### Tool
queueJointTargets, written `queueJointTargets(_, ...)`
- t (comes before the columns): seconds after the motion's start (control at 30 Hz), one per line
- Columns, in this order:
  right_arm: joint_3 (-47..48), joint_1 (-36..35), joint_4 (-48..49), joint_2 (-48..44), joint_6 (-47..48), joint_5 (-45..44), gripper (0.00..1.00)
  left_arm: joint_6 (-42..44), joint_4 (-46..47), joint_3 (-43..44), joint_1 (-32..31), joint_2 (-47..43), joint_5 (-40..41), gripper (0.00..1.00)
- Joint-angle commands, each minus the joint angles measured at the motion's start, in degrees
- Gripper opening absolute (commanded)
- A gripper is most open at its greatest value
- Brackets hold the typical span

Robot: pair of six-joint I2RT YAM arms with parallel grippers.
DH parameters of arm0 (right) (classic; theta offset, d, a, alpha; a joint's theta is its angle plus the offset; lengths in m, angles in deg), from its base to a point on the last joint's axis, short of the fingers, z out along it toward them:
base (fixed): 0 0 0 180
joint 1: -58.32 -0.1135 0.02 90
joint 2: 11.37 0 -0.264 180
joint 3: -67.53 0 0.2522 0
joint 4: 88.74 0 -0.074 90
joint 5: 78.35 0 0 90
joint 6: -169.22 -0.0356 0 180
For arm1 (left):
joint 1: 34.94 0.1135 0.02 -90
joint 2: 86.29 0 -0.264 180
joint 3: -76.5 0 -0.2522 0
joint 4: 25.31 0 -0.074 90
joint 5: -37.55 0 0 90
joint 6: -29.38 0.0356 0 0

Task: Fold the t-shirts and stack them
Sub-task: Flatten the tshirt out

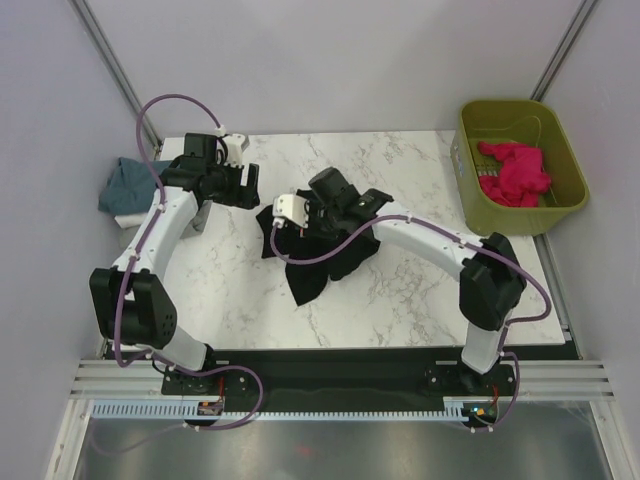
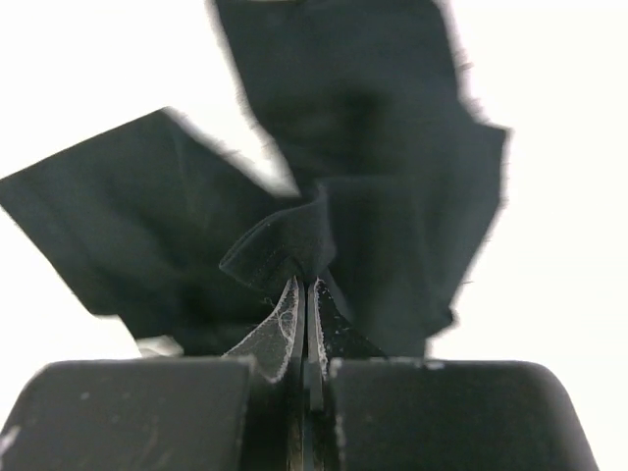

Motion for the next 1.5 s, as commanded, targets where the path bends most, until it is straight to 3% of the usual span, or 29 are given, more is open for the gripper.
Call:
queueJointTargets(0.0, 7.4, 0.9, -0.4, -6.5, 1.4, -2.3, 0.00, -1.5, 1.8, -0.2, 0.4, 0.7, -1.3, 0.87)
queueJointTargets(0.23, 13.1, 1.6, -4.0, -10.1, 2.5, -6.0, 0.00, -1.5, 1.8, 0.6, 0.3, 8.1, -1.3, 0.87)
queueJointTargets(0.3, 13.3, 1.6, -4.3, -10.9, 2.6, -6.4, 0.00, -3.2, 2.2, 1.1, 0.4, 11.4, -7.2, 0.85)
queueJointTargets(0.57, 8.2, 1.6, -6.0, -14.3, 1.4, -6.7, 0.00, -4.4, -0.9, 6.8, 0.3, 21.8, -9.7, 0.83)
queueJointTargets(0.77, 6.3, 1.7, -5.4, -14.5, 0.9, -6.7, 0.00, -4.3, -1.1, 8.2, 0.3, 24.8, -11.0, 0.60)
queueJointTargets(1.03, 5.4, 1.9, -4.6, -14.0, 0.7, -7.4, 0.00, -3.6, -2.3, 10.1, 0.3, 28.4, -13.5, 0.56)
queueJointTargets(1.17, 4.6, 3.0, -4.1, -14.3, 0.1, -7.9, 0.00, -3.1, -3.4, 12.0, 0.3, 30.6, -16.1, 0.25)
queueJointTargets(1.2, 4.0, 3.3, -4.2, -14.5, -0.2, -8.1, 0.00, -3.6, -3.6, 13.2, 0.3, 30.8, -16.1, 0.10)
queueJointTargets(1.27, 3.5, 4.2, -3.7, -14.8, -1.1, -8.9, 0.00, -3.6, -4.1, 14.4, 0.3, 30.7, -16.2, 0.02)
queueJointTargets(1.47, 1.4, 8.5, -0.4, -17.8, -0.2, -16.3, 0.00, -1.3, -4.4, 18.8, 1.1, 18.2, -10.5, 0.02)
